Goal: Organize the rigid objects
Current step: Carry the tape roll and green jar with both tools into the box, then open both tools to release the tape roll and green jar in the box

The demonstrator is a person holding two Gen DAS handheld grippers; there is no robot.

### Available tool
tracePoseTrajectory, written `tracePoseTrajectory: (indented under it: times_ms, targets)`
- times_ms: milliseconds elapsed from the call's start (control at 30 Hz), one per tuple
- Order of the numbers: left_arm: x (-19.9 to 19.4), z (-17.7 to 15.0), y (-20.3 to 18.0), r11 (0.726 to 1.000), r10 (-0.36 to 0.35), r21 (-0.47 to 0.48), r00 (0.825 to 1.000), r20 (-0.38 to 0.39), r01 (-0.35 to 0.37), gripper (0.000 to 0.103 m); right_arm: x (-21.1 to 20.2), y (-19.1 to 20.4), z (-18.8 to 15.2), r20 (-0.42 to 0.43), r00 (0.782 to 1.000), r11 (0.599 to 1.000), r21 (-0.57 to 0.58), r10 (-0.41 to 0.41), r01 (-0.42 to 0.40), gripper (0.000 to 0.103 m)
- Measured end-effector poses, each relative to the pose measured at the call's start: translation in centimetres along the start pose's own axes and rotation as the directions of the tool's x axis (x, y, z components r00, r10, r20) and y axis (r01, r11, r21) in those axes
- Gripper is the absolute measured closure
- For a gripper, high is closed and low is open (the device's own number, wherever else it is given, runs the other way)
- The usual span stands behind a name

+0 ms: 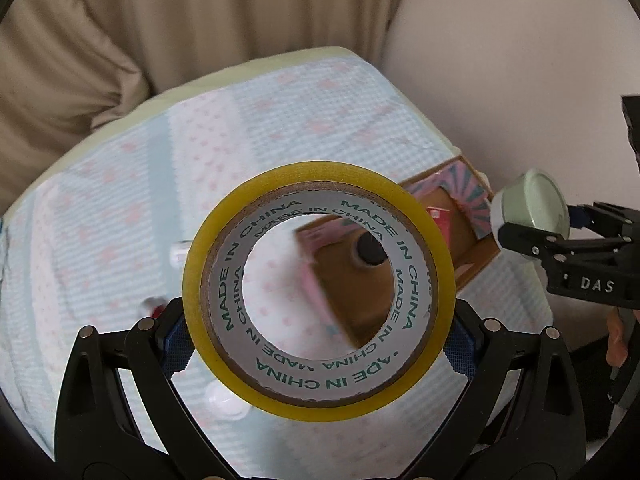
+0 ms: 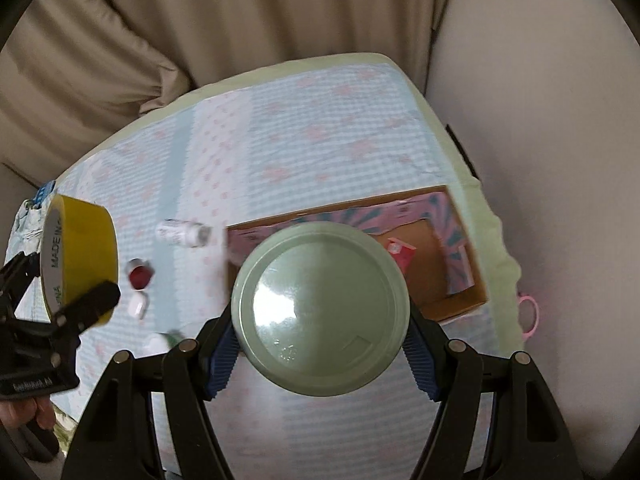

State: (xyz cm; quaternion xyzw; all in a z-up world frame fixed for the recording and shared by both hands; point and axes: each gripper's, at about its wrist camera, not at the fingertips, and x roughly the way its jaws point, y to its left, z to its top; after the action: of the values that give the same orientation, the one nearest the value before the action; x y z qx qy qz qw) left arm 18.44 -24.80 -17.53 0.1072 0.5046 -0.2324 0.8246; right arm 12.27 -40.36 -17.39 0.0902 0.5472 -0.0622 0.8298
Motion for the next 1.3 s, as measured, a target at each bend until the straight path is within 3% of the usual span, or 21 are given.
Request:
tracePoseTrajectory:
  times_ms: [333,667,800,1067,1133,1167,1200,1300]
  targets:
    - [8.8,1.6,-5.8,1.0,0.006,0.004,0.994,-0.109,-0.006,0.006,6.7,-7.2,1.6,-0.118,0.993,1.0,-0.013,0.002,-0.003,0.035]
    - [17.5,0.9,-8.2,0.998,0.028,0.057,0.967,-0.253,-0.014,0.006,13.2,-10.0,1.1,-0.218,0.975,0.999,-0.004,0.043,-0.045,0.035]
    - [19.6,0.1,-8.7,0.997,0.037,0.078,0.952,-0.304,-0.014,0.006,14.9,-10.2,0.8,-0.237,0.971,0.999,-0.02,0.026,-0.032,0.035]
    - [21.1,-0.2,-9.4,0.992,0.037,0.127,0.94,-0.339,0.007,0.006,16.6,-11.7,0.4,-0.264,0.962,0.997,0.06,0.063,-0.049,0.035]
    - [21.0,-0.2,-9.5,0.992,0.043,0.129,0.935,-0.352,0.003,0.003,16.9,-12.1,0.4,-0.274,0.957,0.993,0.098,0.093,-0.068,0.028]
    - [20.9,-0.2,-9.4,0.992,0.035,0.124,0.935,-0.353,0.01,0.0,16.5,-12.3,0.5,-0.252,0.962,0.99,0.119,0.106,-0.078,0.009]
    - [20.5,-0.2,-9.3,0.993,0.026,0.117,0.939,-0.342,0.015,0.0,16.2,-12.3,0.7,-0.23,0.967,0.988,0.128,0.109,-0.081,0.0]
    - [19.5,-0.6,-9.0,0.994,0.02,0.112,0.944,-0.33,0.018,0.0,14.7,-12.6,1.2,-0.159,0.981,0.986,0.145,0.11,-0.087,0.0]
